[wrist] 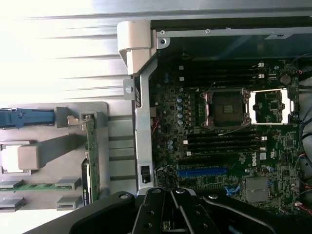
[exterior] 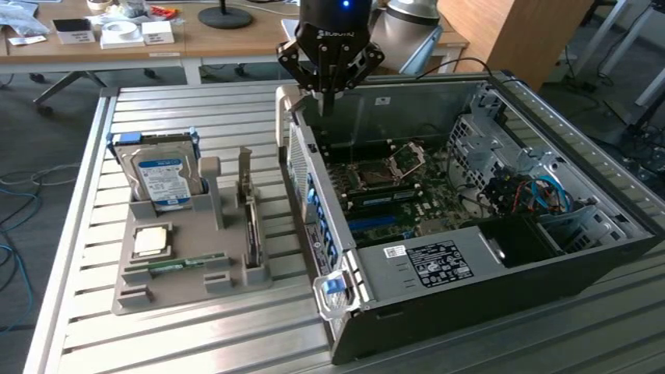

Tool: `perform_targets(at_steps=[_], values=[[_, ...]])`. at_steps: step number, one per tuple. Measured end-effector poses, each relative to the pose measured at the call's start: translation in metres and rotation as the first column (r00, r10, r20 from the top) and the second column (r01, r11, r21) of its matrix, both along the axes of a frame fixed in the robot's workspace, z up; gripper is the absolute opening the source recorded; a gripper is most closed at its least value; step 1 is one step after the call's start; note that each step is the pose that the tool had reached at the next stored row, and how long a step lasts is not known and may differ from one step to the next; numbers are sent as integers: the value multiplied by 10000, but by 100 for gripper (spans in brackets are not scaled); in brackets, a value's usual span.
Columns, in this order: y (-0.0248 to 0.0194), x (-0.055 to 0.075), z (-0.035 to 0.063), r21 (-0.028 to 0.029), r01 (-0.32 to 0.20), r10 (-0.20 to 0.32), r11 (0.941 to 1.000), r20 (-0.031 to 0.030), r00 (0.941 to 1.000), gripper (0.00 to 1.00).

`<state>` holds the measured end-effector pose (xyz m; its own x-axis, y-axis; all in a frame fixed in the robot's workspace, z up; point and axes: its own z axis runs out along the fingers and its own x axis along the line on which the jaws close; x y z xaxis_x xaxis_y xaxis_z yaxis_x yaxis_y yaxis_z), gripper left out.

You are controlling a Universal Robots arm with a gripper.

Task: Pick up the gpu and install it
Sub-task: 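Reach for the gpu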

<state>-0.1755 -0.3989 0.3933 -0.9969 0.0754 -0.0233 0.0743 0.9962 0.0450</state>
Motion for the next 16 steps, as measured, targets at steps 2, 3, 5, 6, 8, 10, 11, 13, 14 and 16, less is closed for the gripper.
perform_targets(at_steps=[2,3,5,6,8,10,11,13,14,16], values=[[0,-14,0,0,-1,1,10000,0,10000,11],[0,-21,0,0,-1,1,10000,0,10000,11],[0,-37,0,0,-1,1,10000,0,10000,11],[0,-46,0,1,-1,1,10000,0,10000,11],[0,-61,0,1,-1,1,10000,0,10000,11],[0,-77,0,1,-1,1,10000,0,10000,11],[0,-84,0,1,-1,1,10000,1,10000,11],[0,-99,0,1,-1,1,10000,0,10000,11],[0,-107,0,1,-1,1,10000,0,10000,11],[0,-121,-1,1,-2,2,10000,1,10000,11]])
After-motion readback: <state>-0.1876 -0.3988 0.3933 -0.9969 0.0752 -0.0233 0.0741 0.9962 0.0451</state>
